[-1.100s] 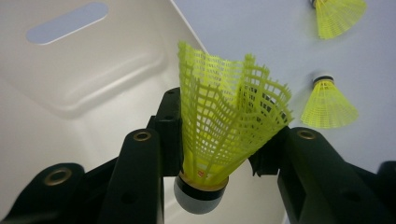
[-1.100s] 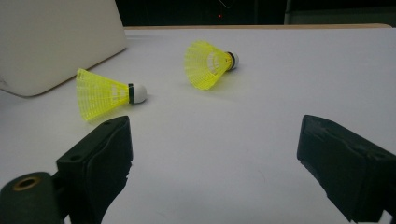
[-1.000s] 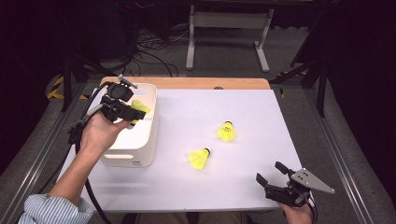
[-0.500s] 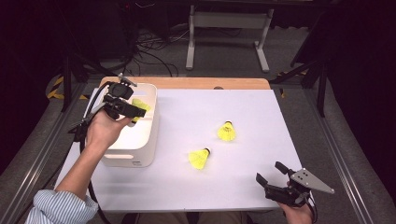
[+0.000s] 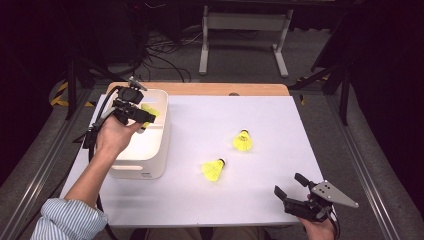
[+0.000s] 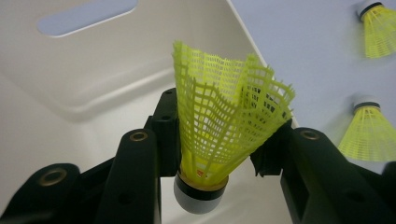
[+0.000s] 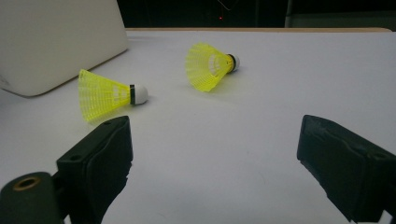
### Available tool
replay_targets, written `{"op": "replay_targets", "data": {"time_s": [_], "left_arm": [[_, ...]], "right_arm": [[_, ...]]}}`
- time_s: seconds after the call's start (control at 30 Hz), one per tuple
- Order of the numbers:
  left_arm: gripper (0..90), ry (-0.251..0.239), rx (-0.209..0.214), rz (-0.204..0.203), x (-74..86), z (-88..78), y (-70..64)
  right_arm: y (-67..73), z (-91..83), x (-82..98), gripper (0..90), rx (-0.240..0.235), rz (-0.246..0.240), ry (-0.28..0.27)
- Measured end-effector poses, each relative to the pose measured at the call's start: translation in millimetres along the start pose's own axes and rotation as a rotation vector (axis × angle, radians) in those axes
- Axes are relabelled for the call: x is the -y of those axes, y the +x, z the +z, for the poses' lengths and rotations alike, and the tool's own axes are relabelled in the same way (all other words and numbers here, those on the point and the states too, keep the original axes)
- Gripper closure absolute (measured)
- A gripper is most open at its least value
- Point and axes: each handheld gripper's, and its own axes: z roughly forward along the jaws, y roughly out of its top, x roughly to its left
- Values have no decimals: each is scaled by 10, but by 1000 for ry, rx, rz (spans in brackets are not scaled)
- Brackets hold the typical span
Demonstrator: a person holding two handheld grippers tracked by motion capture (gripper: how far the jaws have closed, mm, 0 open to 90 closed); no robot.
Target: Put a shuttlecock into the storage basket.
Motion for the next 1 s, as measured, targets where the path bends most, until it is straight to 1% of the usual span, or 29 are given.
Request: {"op": "replay_targets", "data": {"time_s": [0.17, 0.3, 0.5, 0.53, 0.6, 0.83, 0.93, 0.97, 1.0], "left_arm": [[610, 1, 0, -14, -36, 62, 54], [611, 11, -5, -20, -54, 112, 78], [608, 22, -16, -19, -77, 179, 92], [608, 33, -20, -20, -92, 213, 100], [608, 36, -25, -19, -100, 234, 107], [604, 42, -40, -42, -135, 335, 152], [603, 47, -43, -41, -144, 359, 154], [604, 55, -58, -33, -154, 388, 158], [604, 55, -58, -33, -154, 388, 158]], "right_arm": [[0, 2, -1, 111, 2, 0, -1], [-2, 0, 0, 111, 2, 1, -1], [-2, 10, 0, 111, -3, 1, 3], [0, 14, 0, 110, -4, 1, 4], [1, 17, 0, 110, -5, -1, 4], [-5, 7, 0, 111, -8, 1, 0], [-2, 7, -2, 111, -10, 1, 0], [-1, 8, -2, 110, -11, -1, 1], [-1, 8, -2, 110, -11, -1, 1]]}}
